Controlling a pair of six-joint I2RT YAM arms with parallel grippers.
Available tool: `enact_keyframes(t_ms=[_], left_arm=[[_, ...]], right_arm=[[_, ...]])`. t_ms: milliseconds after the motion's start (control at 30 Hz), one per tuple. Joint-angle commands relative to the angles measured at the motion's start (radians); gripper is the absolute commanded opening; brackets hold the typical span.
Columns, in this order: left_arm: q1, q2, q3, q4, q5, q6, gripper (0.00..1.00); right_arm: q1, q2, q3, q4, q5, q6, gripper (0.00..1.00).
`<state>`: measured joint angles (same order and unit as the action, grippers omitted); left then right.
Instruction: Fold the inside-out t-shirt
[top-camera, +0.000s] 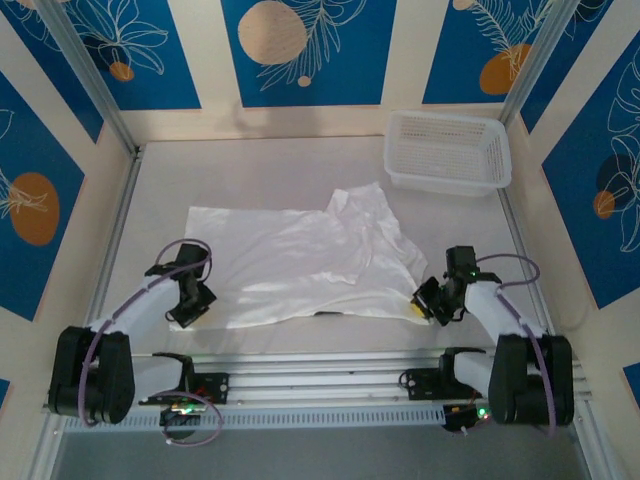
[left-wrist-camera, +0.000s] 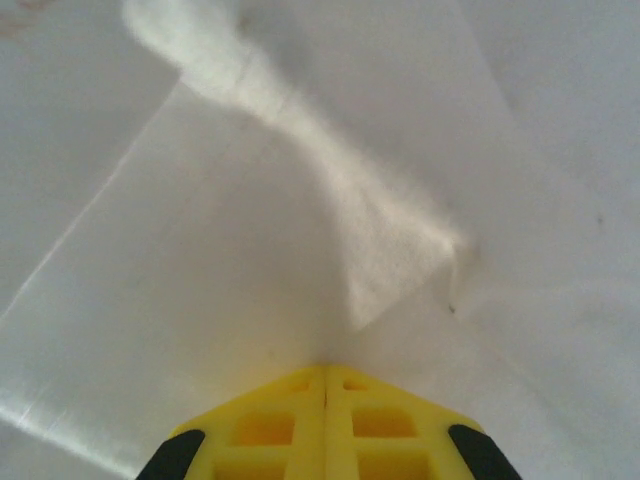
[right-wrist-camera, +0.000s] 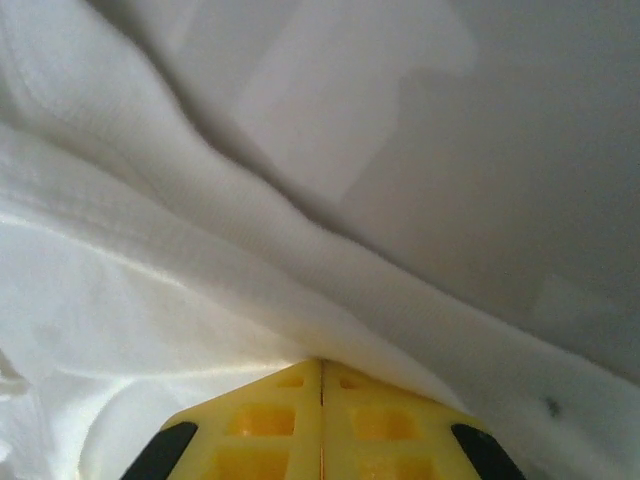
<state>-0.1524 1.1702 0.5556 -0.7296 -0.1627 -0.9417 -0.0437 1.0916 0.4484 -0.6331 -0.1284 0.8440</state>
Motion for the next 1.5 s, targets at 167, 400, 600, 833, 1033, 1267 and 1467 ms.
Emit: enact_keyframes(t_ms=[167,400,600,833,1033,1267,1467], left_arm=[[-0.03,-0.182,0.094,0.176,0.007,0.078,0.19],[-0.027,-0.044,0.309,0.241,-0.104,0.268,0.42],[-0.003,0.005,0.328,0.244,-0.044,0.303,0.43],[0.008,0.015,0.275,0.26,-0.046,0.323,0.43],[0.087,0.189,0.397,0.232,-0.014,0.352,0.45],[0.208,0.571,0.724,0.212,0.107,0.373,0.48],[0.246,0.884,1.06,0.104,0.158,0.4,0.48]], right_arm=[[0.166,0.084,0.348,0.07,0.028,-0.267,0.26],[0.277,0.489,0.693,0.184,0.313,-0.487,0.43],[0.267,0.71,0.845,0.183,0.439,-0.554,0.51],[0.254,0.843,0.934,0.169,0.411,-0.568,0.3],[0.251,0.8,0.935,0.186,0.428,-0.541,0.0],[0.239,0.766,0.92,0.186,0.378,-0.529,0.0],[0.228,0.757,0.905,0.193,0.319,-0.525,0.0]])
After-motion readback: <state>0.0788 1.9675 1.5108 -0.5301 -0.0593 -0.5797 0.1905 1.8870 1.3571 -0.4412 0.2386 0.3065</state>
